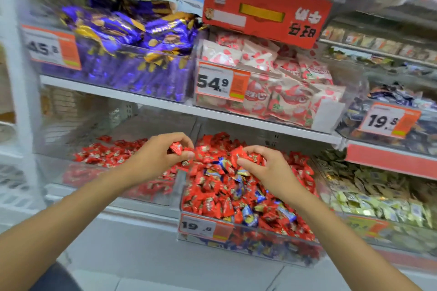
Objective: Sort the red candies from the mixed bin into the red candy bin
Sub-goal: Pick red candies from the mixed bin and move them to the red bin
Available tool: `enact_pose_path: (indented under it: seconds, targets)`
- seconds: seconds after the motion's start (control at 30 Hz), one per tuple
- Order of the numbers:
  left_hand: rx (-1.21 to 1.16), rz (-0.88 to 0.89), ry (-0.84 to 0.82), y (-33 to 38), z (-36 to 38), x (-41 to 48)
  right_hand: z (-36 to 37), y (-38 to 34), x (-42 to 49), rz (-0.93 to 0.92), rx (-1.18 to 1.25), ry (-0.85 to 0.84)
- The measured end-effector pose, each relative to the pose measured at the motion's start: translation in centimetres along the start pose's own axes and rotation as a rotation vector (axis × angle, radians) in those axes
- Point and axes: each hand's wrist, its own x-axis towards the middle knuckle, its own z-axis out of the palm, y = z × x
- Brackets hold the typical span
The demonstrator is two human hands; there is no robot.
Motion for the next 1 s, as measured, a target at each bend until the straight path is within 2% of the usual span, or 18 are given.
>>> enact_pose_path:
  seconds: [0.17, 0.33, 0.5, 0.63, 0.8, 0.9, 1.0]
  targets:
    - [0.157, -0.142, 0.111, -7.0, -6.2, -0.8, 7.8, -5.1, 6.2, -0.204, 0.011, -0.131]
    - [0.294, -0.300, 0.220, -13.0, -9.1, -0.7, 15.9, -6.8, 12.3, -0.245, -0.153, -0.268]
    - [0.449, -0.444, 0.064, -15.7, -9.8, -0.6, 17.5, -6.4, 14.8, -0.200, -0.429, -0.482]
    - [0.337, -0.368, 0.014, -13.6, -8.5, -0.6, 12.4, -4.2, 11.8, -0.259, -0.442, -0.300]
    - [0.254, -0.077, -0.024, -5.1, -2.1, 0.9, 3.4, 2.2, 4.1, -0.200, -0.419, -0.065]
    - [0.201, 0.096, -0.077, 0.7, 2.4, 1.2, -1.0, 4.6, -0.1, -0.119, -0.368, -0.035]
    - [0.222, 0.179, -0.307, 3.7, 6.0, 0.7, -3.6, 6.1, -3.0, -0.029, -0.300, -0.096]
